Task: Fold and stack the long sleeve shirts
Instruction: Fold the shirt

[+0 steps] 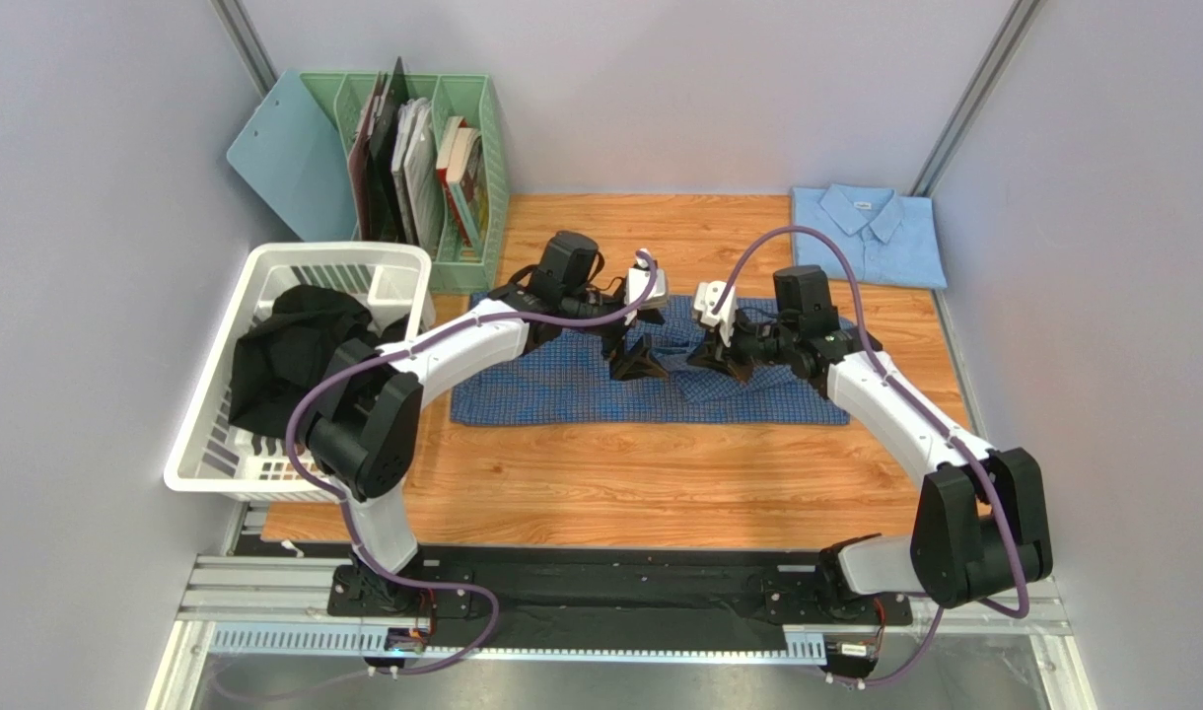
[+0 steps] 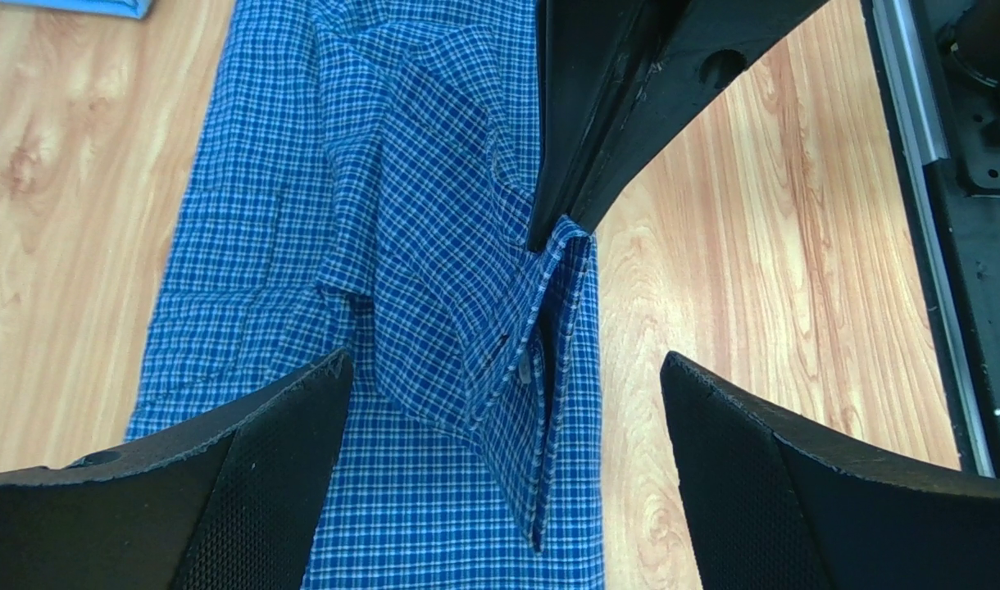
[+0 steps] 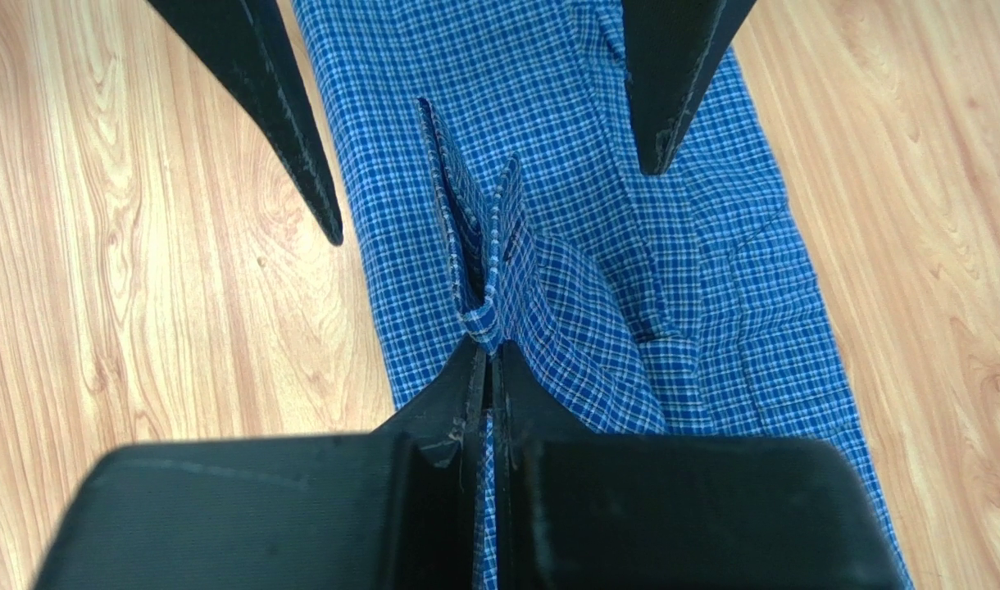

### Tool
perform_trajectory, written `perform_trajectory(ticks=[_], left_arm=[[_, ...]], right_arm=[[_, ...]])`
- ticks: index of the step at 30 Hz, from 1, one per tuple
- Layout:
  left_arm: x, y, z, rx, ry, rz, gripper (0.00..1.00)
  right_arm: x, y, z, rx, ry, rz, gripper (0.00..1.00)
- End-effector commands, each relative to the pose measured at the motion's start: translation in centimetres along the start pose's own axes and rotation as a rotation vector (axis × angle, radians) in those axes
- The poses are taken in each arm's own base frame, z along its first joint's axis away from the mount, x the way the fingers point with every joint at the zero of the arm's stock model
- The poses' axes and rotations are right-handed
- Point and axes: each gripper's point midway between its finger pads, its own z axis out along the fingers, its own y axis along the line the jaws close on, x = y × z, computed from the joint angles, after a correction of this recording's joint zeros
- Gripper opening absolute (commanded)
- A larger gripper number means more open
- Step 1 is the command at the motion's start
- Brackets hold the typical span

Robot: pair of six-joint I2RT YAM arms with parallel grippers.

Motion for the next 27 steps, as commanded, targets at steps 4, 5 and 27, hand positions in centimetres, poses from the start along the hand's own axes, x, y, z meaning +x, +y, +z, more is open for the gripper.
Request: perform_trajectory(ticks=[4,5,27], left_arm=[[-2.7,-0.2,0.6,0.006,-0.054,0.145,0.84],[-3.1,0.0,0.8,0.007,-0.057,0.149,0.75],[-14.2,16.4,-4.0,-0.566,-0.050,0.304,0.00]], right_arm=[[-3.9,-1.3,-1.1,0.014,-0.056,0.001,0.00],[-4.2,-1.4,-1.2,0.017,-0.060,-0.004,0.00],[-2.7,-13.3,-16.3,0.552,-0.057,0.552,0.73]])
